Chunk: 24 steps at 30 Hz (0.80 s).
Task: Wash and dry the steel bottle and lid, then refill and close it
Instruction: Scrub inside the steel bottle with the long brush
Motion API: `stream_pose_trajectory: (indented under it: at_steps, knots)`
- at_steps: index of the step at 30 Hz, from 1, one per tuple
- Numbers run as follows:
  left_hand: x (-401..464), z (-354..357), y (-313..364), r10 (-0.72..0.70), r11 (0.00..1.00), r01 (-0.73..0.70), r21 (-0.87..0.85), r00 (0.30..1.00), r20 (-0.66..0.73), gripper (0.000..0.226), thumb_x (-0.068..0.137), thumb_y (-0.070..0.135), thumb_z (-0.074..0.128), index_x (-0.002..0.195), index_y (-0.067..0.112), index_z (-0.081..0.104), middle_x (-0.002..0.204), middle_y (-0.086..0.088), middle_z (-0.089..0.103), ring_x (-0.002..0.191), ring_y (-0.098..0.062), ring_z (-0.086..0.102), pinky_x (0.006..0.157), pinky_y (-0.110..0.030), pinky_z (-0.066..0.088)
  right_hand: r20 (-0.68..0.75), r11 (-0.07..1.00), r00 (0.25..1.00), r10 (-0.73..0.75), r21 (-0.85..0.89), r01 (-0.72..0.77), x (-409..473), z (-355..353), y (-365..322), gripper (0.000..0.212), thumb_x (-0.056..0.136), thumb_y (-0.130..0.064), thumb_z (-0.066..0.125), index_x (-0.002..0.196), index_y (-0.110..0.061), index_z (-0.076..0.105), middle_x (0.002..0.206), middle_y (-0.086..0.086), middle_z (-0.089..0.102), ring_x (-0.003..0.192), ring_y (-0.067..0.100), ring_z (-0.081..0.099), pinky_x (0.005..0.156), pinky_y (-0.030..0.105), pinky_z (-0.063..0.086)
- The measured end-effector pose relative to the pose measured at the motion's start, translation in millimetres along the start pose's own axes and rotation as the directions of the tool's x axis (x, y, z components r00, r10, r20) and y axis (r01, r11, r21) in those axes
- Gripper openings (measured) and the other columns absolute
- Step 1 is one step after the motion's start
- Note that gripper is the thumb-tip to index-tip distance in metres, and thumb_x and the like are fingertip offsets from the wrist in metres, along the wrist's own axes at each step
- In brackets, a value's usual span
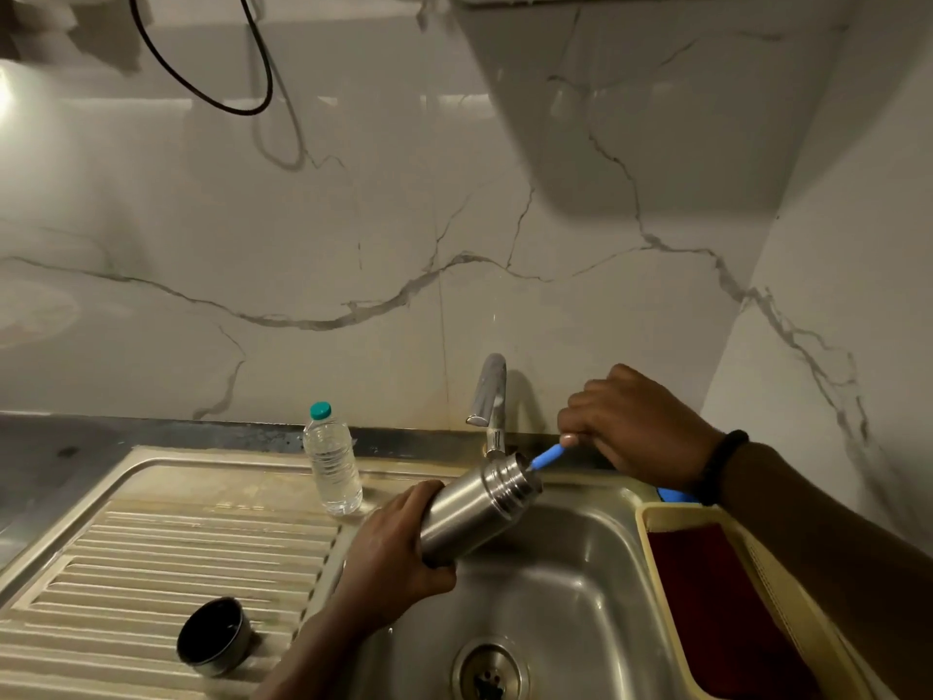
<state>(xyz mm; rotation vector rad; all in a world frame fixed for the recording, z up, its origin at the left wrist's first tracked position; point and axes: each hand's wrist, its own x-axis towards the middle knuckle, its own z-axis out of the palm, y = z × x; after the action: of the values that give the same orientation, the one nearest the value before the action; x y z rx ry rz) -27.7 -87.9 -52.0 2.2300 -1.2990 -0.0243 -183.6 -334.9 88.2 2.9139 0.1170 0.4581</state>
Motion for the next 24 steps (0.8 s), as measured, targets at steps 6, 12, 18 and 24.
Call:
stream_pose_trajectory:
  at_steps: [6,12,18,24]
  knots:
    - [8.6,0.4,-8.8,0.014,0.996,-0.011,0.084,0.999,-0.035,0.081,0.058,0.054,0.072,0.131,0.035,0.042,0.12,0.009,0.062,0.099,0.001,0.046,0.077,-0.017,0.038,0.227,0.966,0.946,0.233,0.059,-0.252,-3.4,-4.1,5.6,0.023,0.101,-0.043,0.038,0.087,-0.032,0.051,0.074,-0.007,0.058,0.068,0.014,0.05,0.089,0.032,0.041]
    - [7.5,-1.5,-12.5,0.012,0.999,-0.012,0.051,1.0,-0.007,0.08,0.062,0.06,0.074,0.131,0.035,0.043,0.122,0.011,0.061,0.099,0.0,0.053,0.073,-0.008,0.035,0.134,0.994,0.989,0.061,0.085,-0.073,2.3,1.9,7.6,0.021,0.095,-0.051,0.045,0.089,-0.034,0.057,0.081,-0.013,0.058,0.071,0.006,0.046,0.071,0.024,0.026]
    - [4.7,6.4,-0.9,0.041,0.999,-0.041,0.008,0.999,0.01,0.096,0.067,0.059,0.077,0.147,0.037,0.027,0.137,0.013,0.053,0.106,0.006,0.045,0.087,-0.007,0.035,-0.125,1.0,0.992,-0.028,-0.007,0.027,15.1,8.4,-16.6,0.016,0.089,-0.036,0.054,0.073,-0.035,0.057,0.066,-0.015,0.052,0.064,0.005,0.033,0.066,0.026,0.024]
    - [4.2,12.5,6.9,-0.011,0.991,0.016,-0.134,0.999,0.036,0.087,0.067,0.055,0.079,0.139,0.038,0.033,0.123,0.023,0.052,0.098,0.003,0.056,0.075,-0.001,0.043,-0.044,0.998,0.998,-0.037,-0.052,0.034,24.2,2.9,-24.3,0.017,0.085,-0.033,0.07,0.072,-0.033,0.06,0.063,-0.012,0.056,0.064,0.009,0.038,0.068,0.029,0.025]
